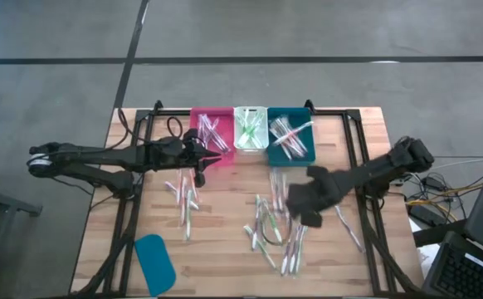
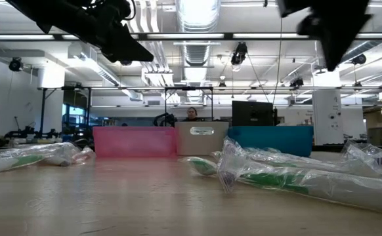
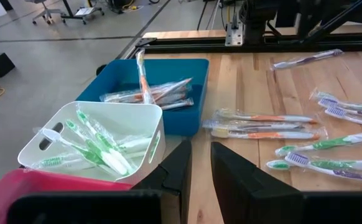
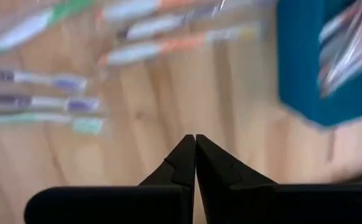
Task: Pick & Place Toothbrushes
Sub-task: Put the violet toothbrush into the pink bin
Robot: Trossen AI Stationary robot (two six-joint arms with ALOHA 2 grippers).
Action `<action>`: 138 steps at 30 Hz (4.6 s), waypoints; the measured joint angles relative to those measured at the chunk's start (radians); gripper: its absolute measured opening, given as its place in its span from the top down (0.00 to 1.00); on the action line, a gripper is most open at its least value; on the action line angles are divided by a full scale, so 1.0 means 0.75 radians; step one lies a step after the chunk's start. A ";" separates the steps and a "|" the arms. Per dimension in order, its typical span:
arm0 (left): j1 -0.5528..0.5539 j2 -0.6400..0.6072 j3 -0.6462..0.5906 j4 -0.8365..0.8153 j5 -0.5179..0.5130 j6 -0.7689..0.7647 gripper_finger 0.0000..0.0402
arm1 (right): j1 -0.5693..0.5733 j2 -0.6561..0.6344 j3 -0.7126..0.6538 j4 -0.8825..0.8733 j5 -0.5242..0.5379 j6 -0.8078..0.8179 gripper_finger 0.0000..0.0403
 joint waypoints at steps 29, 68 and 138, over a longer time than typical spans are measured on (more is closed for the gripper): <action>0.001 -0.054 0.057 -0.328 -0.101 0.208 0.85 | 0.555 -0.439 -0.671 0.481 -0.024 0.978 0.98; 0.001 -0.053 0.045 -0.326 -0.125 0.189 0.84 | 0.559 -0.678 -1.018 0.457 -0.638 1.598 0.59; 0.001 -0.053 0.043 -0.326 -0.125 0.114 0.84 | 0.511 -0.239 -0.955 0.696 -0.489 1.283 0.96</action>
